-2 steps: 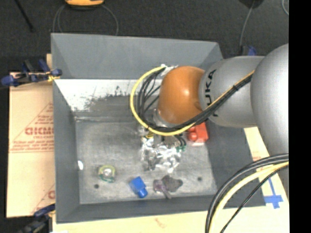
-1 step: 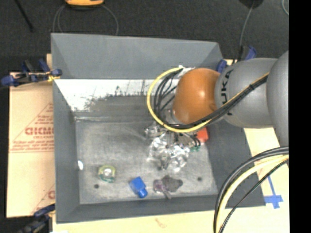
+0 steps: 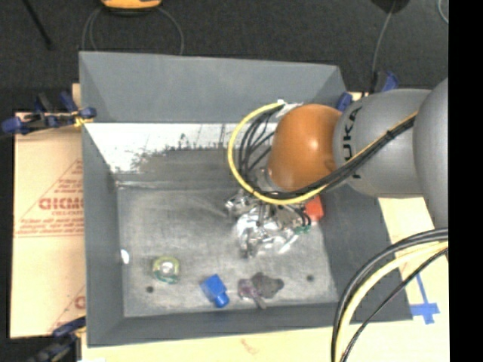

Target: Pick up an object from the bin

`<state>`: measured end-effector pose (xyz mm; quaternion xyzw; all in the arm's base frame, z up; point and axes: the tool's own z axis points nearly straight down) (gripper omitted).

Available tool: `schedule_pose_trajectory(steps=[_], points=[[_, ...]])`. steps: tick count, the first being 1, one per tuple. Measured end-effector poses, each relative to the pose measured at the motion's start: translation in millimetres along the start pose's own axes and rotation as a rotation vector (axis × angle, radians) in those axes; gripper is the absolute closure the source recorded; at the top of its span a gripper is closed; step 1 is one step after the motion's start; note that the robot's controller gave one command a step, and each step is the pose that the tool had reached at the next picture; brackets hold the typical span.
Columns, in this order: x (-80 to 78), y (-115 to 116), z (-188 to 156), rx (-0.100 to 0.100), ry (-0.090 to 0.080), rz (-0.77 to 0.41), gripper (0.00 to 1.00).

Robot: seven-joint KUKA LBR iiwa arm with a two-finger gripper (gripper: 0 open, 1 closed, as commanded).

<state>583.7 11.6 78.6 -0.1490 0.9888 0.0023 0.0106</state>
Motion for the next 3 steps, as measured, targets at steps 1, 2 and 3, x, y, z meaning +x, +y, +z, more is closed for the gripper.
schedule_pose_trajectory(steps=[1, 2, 3], points=[[-2.4, -2, -42, 0.003, 0.015, 0.006, 1.0], [-2.9, -2, -49, 0.001, 0.017, 0.013, 1.0], [-5.9, -4, -116, 0.005, 0.014, 0.02, 1.0]])
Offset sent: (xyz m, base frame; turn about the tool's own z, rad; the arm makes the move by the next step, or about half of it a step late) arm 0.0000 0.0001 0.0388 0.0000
